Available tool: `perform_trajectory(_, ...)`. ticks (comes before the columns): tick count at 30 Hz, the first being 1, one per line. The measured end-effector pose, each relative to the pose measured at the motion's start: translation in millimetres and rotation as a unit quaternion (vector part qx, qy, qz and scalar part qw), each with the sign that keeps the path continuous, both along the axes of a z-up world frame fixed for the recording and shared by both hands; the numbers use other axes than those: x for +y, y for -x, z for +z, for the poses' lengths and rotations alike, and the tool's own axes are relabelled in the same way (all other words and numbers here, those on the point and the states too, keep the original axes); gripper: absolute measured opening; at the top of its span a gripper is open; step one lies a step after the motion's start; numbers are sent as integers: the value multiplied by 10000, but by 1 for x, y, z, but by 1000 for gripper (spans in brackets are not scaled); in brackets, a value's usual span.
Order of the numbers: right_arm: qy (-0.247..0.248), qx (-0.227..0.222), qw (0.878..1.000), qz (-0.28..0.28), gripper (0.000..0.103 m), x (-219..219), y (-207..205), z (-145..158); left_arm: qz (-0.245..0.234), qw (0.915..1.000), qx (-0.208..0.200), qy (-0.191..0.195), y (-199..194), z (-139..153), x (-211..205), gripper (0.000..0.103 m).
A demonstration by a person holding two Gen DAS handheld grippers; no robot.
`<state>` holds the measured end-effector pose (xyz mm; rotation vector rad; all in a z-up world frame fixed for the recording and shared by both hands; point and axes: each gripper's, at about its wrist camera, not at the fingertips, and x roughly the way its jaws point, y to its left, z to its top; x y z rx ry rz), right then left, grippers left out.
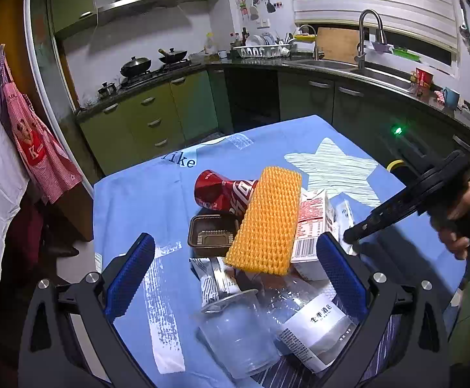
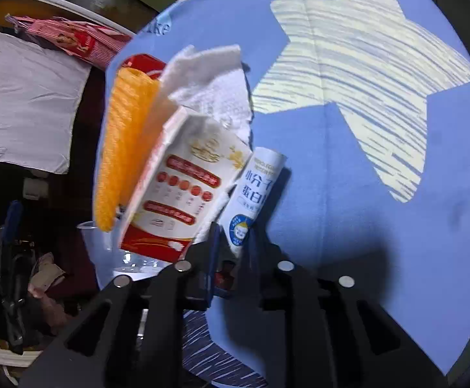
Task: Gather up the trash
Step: 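Grasp the white tube with the right gripper and lift it, then carry the white tube over the bin and open the right gripper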
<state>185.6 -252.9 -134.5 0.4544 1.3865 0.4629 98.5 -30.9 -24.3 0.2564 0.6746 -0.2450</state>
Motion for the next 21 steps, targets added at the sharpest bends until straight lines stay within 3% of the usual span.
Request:
perform_trajectory(11,-144,-675,9972,-304,13,-53,30,50,-35,10000,-5,-80,2,-3,-4,98)
perform_trajectory(17,666,-1301,9790,-1424,13,-155,48,80,-76,9999,8,-90,4,-5,-11,99)
perform_trajectory(21,1320,-1244,9630,-1992,13,-210,52,61,-146,9997,32,-184,5,-8,-19,99)
